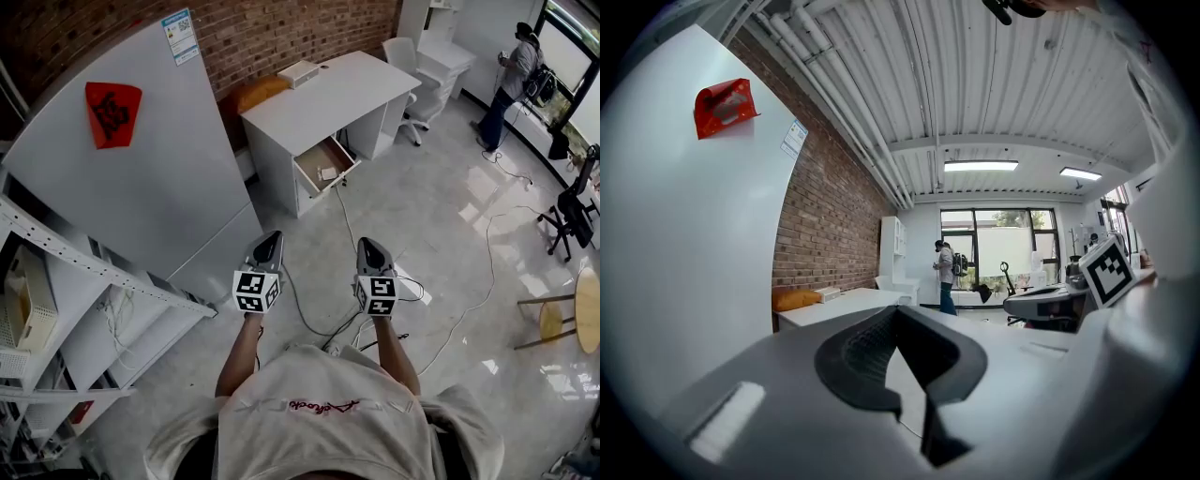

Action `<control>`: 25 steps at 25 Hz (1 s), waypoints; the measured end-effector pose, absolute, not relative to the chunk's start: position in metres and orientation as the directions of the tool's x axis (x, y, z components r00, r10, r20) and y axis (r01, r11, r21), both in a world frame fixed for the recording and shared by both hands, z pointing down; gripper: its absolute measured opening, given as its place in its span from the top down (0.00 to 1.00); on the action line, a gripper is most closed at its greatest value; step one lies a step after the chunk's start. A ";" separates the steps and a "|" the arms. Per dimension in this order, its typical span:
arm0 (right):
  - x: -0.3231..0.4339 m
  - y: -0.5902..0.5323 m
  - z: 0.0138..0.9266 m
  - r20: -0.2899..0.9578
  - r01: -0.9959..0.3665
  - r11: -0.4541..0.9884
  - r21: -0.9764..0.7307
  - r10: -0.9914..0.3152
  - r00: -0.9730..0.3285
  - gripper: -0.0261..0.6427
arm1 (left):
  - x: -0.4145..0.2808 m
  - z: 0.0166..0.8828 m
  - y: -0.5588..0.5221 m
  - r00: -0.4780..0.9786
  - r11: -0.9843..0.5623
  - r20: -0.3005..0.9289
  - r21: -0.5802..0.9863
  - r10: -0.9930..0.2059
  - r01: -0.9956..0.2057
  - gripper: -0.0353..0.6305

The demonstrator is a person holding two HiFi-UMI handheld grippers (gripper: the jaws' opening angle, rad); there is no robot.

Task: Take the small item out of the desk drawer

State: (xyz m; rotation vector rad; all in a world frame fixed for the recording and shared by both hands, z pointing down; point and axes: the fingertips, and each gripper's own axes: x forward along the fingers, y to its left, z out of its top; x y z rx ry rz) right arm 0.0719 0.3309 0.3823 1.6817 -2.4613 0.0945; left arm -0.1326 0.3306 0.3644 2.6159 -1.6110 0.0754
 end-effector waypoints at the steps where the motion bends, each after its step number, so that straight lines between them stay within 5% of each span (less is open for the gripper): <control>1: 0.074 0.331 0.383 0.167 -0.929 0.368 0.037 -0.919 -0.358 0.94 | -0.131 0.365 0.331 0.448 -0.446 0.079 0.033 -0.891 -0.894 0.94; 25: 0.135 0.310 0.397 0.190 -0.895 0.446 0.017 -0.880 -0.435 0.94 | -0.060 0.370 0.325 0.386 -0.386 0.095 0.022 -0.918 -0.922 0.94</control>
